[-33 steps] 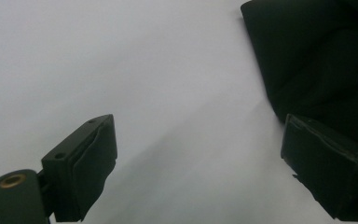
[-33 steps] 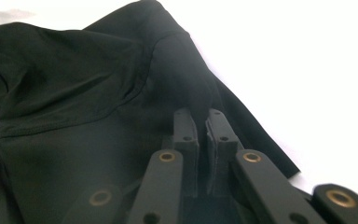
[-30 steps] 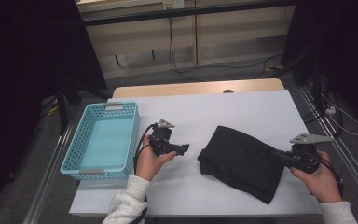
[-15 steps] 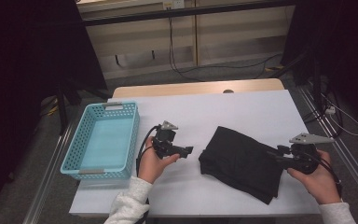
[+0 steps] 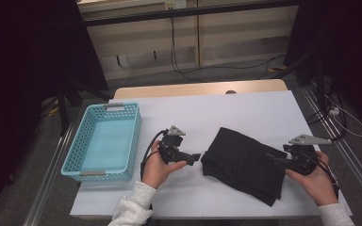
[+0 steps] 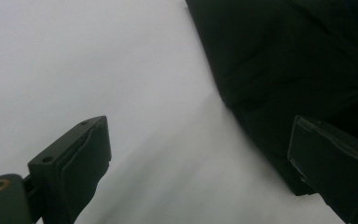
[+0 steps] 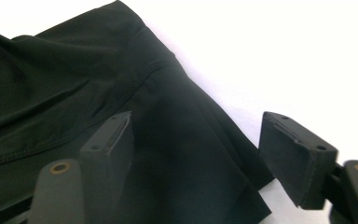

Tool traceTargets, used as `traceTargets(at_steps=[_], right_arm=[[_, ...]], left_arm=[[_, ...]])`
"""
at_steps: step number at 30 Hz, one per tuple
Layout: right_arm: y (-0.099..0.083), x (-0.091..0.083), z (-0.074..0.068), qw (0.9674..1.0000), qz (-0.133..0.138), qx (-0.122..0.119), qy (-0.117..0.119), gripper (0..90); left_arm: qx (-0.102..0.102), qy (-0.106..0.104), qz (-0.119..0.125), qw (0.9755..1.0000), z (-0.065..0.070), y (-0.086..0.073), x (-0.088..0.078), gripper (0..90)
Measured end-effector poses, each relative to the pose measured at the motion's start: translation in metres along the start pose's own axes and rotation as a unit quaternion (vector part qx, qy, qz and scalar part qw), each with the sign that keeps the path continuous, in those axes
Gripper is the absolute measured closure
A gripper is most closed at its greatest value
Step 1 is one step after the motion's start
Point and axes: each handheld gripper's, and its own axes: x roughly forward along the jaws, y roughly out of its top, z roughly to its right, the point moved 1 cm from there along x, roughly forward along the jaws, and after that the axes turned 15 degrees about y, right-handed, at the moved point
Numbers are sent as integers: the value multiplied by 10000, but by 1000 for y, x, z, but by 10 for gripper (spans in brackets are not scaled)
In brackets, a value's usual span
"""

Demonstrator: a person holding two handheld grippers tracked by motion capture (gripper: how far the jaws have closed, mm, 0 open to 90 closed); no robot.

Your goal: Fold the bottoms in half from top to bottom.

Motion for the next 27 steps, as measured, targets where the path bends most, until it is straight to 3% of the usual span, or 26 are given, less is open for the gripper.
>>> traceTargets(at_steps=[13, 16, 20, 22, 27], right_arm=[[0, 3, -3, 10000, 57, -13, -41, 195], [0, 3, -3, 10000, 57, 2, -51, 195], [0, 3, -3, 10000, 60, 11, -44, 195], [1, 3, -3, 10000, 81, 2, -47, 195], [1, 1, -3, 9999, 106, 7, -29, 195]], left_arm=[[429, -202, -31, 9989, 25, -8, 8, 115], [366, -275, -36, 9989, 29, -10, 13, 152], [344, -327, 0, 9989, 30, -11, 15, 283], [314, -253, 68, 9992, 32, -11, 15, 342], [298, -379, -110, 9988, 34, -14, 19, 478]])
